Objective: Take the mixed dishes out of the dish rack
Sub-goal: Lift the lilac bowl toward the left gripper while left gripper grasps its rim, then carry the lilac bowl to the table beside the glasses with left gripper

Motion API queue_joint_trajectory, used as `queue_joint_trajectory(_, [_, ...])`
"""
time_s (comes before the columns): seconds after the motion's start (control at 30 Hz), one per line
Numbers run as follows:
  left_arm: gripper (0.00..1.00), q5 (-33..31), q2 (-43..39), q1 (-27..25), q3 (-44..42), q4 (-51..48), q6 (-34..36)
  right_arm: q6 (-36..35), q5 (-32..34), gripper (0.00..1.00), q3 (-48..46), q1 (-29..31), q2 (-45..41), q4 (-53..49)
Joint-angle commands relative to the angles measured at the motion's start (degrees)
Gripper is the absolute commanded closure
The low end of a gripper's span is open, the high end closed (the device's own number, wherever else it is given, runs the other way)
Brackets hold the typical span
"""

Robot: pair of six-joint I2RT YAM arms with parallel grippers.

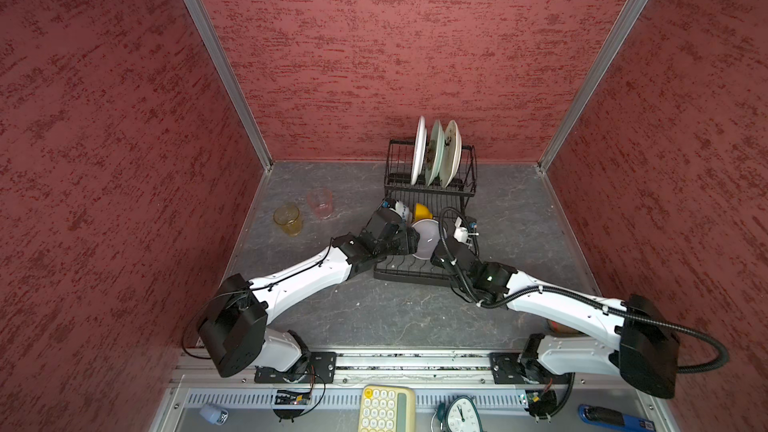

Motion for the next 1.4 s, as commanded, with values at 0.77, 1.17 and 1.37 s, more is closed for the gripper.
queue_joint_trajectory(0.77, [0.83,-7.6,0.8,-1.9,0.6,-1.9,2.0,-2.9,-4.4,0.98,-0.6,1.6,-0.7,10.1])
queue_joint_trajectory(1.17, [1.00,-8.6,-0.8,-1.3,-0.5,-3.3,0.3,-1.3,-2.6,0.45,-4.1,1.5,-5.3,10.1])
queue_joint_trajectory(1.37, [1.00,-7.9,-3.2,1.8,-1.7,-4.5,-0.1,-0.5,-2.1,0.31,-7.2,1.5,-8.9,10.7])
